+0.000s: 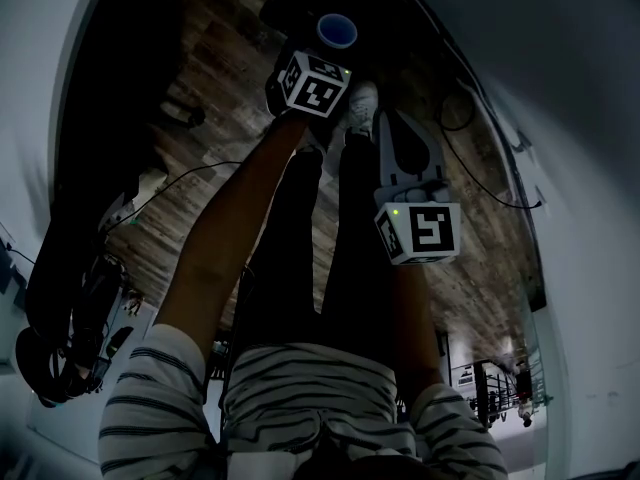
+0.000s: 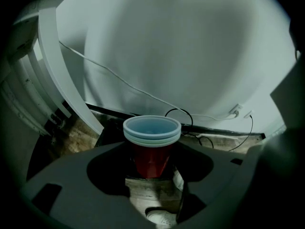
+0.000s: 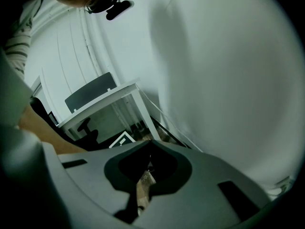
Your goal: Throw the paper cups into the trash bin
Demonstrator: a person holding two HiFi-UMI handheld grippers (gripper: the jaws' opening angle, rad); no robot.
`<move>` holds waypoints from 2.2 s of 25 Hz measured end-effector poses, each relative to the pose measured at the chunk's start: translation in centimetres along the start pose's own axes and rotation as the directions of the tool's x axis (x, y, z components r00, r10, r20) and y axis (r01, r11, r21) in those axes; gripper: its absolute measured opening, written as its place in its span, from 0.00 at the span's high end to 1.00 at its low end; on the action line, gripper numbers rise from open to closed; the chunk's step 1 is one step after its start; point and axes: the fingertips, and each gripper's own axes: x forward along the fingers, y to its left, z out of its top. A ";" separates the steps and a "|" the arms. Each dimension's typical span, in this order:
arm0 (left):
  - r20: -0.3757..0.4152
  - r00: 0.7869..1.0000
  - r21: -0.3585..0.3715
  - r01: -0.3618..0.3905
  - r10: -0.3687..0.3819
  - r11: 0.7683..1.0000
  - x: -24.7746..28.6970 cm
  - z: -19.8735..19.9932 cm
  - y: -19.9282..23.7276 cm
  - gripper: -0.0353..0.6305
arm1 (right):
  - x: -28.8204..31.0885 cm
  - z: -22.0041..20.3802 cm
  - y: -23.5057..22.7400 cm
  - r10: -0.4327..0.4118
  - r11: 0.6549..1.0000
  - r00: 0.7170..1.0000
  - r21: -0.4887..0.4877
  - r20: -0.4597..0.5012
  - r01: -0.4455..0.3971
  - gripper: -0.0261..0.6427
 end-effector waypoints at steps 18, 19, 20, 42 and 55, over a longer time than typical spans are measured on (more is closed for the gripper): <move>-0.096 0.995 0.026 0.026 -0.024 0.999 4.0 -1.0 1.2 0.51 | 1.1 0.1 0.1 0.012 1.000 1.000 -0.015 -0.007 -0.012 0.95; -0.101 0.995 0.028 0.028 -0.025 0.999 4.1 -0.9 1.2 0.51 | 1.1 0.1 -0.1 0.011 1.000 1.000 -0.014 -0.008 -0.011 0.95; -0.105 0.994 0.030 0.029 -0.025 0.999 4.3 -0.9 1.2 0.51 | 1.1 0.0 -0.3 0.010 1.000 1.000 -0.012 -0.009 -0.010 0.95; -0.153 0.987 -0.064 0.039 -0.048 0.997 7.2 -1.1 3.0 0.50 | 1.7 -0.6 -1.6 -0.005 1.000 0.999 0.000 -0.039 0.005 0.95; -0.152 0.987 -0.076 0.036 -0.048 0.996 6.8 -2.0 2.3 0.50 | 1.8 -0.3 -1.4 -0.001 1.000 1.000 -0.002 -0.028 0.001 0.95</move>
